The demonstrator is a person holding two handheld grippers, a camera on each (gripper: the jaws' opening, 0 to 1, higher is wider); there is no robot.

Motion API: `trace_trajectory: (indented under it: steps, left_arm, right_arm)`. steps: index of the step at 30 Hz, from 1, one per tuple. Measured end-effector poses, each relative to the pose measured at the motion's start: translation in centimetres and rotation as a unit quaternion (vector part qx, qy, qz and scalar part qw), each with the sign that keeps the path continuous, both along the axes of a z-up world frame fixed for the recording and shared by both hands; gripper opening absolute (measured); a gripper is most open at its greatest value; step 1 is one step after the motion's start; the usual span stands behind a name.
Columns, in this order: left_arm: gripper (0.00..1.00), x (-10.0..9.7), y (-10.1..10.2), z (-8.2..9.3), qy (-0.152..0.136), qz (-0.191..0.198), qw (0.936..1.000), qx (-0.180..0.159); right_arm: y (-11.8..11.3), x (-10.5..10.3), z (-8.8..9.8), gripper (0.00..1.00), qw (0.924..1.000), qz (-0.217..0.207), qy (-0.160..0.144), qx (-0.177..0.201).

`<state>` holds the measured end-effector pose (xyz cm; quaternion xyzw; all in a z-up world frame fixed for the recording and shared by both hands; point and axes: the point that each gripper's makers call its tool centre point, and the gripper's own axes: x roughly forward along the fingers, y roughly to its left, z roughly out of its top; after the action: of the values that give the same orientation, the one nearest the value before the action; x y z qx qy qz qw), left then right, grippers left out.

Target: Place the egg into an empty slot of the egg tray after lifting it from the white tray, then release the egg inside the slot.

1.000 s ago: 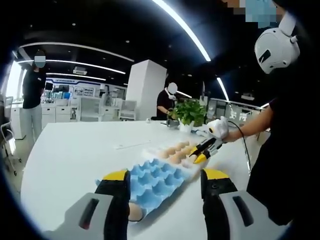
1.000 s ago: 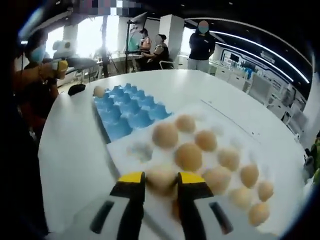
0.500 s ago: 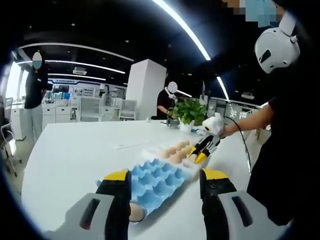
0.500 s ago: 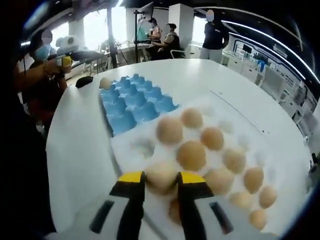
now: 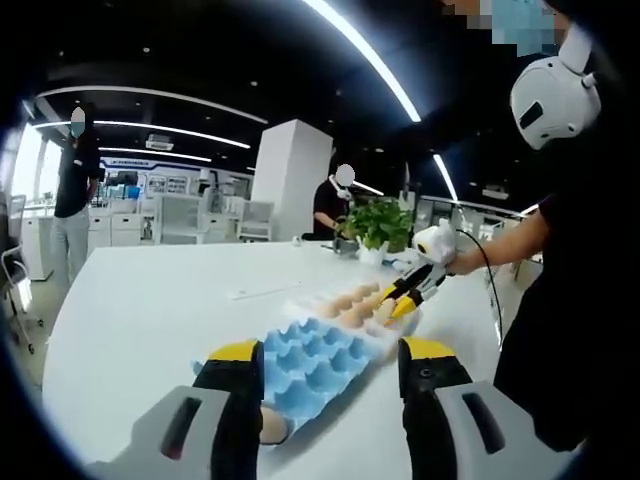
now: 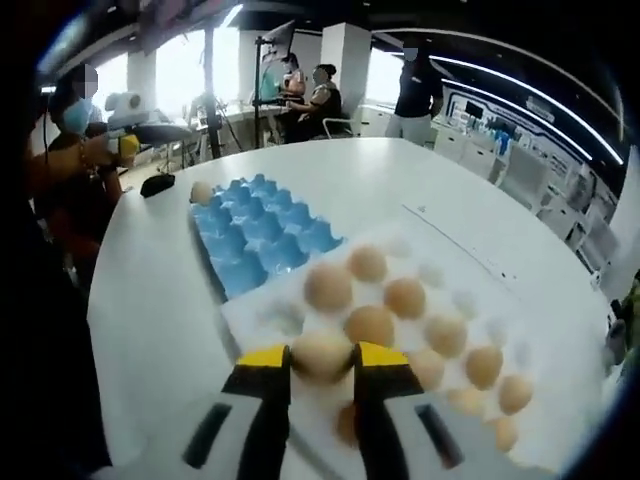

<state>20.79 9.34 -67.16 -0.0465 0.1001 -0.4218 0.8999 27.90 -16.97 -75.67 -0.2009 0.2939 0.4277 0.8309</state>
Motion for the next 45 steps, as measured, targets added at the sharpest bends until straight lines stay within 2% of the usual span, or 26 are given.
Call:
trace_trajectory:
  steps: [2, 11, 18, 23, 29, 45]
  left_arm:
    - [0.55, 0.0, 0.1, 0.0, 0.000, 0.001, 1.0000, 0.001]
    - [0.54, 0.0, 0.1, -0.1, 0.001, -0.001, 1.0000, 0.003]
    - [0.54, 0.1, 0.1, -0.1, 0.001, -0.002, 1.0000, 0.003]
    - [0.55, 0.1, 0.1, -0.1, 0.001, -0.003, 1.0000, 0.004]
    - [0.55, 0.1, 0.2, -0.2, 0.003, -0.002, 1.0000, 0.004]
    - [0.54, 0.2, 0.4, -0.3, 0.003, 0.001, 1.0000, 0.004]
  right_arm:
    - [0.0, 0.1, 0.3, 0.23, 0.9999, 0.001, -0.012, -0.003]
    - [0.8, -0.4, 0.6, 0.23, 0.9999, 0.009, -0.011, 0.006]
    - [2.6, -0.8, 1.1, 0.23, 0.9994, 0.022, -0.010, 0.023]
    - [4.7, -1.2, 1.0, 0.23, 0.9985, 0.047, -0.006, 0.028]
    - [7.4, -1.2, 1.7, 0.23, 0.9963, 0.071, -0.008, 0.047]
    - [13.0, -2.0, 1.6, 0.23, 0.9887, 0.136, -0.006, 0.063]
